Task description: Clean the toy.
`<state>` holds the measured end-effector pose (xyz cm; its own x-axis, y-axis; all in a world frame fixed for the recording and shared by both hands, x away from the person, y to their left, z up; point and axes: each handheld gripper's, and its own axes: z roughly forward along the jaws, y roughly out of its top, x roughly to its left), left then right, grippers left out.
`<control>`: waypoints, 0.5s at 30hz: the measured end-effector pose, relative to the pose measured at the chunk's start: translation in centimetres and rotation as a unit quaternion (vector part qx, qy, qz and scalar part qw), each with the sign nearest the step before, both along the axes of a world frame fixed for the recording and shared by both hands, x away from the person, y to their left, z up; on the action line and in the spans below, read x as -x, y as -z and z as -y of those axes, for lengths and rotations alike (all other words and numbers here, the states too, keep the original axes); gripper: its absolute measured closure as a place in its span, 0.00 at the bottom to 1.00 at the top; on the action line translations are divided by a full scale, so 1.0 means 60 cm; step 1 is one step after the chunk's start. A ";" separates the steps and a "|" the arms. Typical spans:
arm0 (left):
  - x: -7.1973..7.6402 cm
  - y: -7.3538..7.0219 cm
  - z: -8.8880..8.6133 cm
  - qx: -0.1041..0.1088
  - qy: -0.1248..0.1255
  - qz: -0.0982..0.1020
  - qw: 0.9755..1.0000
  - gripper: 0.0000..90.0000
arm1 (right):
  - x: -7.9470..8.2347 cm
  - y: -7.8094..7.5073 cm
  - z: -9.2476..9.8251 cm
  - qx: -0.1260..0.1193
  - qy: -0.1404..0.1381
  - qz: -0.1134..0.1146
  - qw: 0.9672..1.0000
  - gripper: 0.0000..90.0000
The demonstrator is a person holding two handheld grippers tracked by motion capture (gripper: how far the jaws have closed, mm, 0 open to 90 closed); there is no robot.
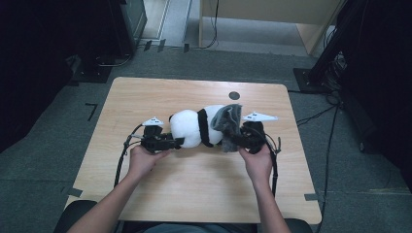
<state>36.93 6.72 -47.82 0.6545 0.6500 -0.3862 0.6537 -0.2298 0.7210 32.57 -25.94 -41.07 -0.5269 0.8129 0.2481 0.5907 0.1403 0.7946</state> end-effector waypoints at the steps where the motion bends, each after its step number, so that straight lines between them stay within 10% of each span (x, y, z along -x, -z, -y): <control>1: 0.000 0.001 0.000 0.001 -0.001 0.000 1.000 0.57 | -0.001 0.000 -0.009 0.001 -0.007 0.001 1.000 0.77; 15: 0.002 0.002 0.001 0.004 -0.006 0.000 1.000 0.57 | -0.002 0.063 -0.175 0.052 -0.133 -0.013 0.990 0.77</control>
<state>36.79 6.65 -47.96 0.6464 0.6547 -0.3920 0.6564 -0.2151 0.7231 32.71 -15.44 -44.87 -0.7200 0.6683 0.1870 0.5421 0.3733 0.7528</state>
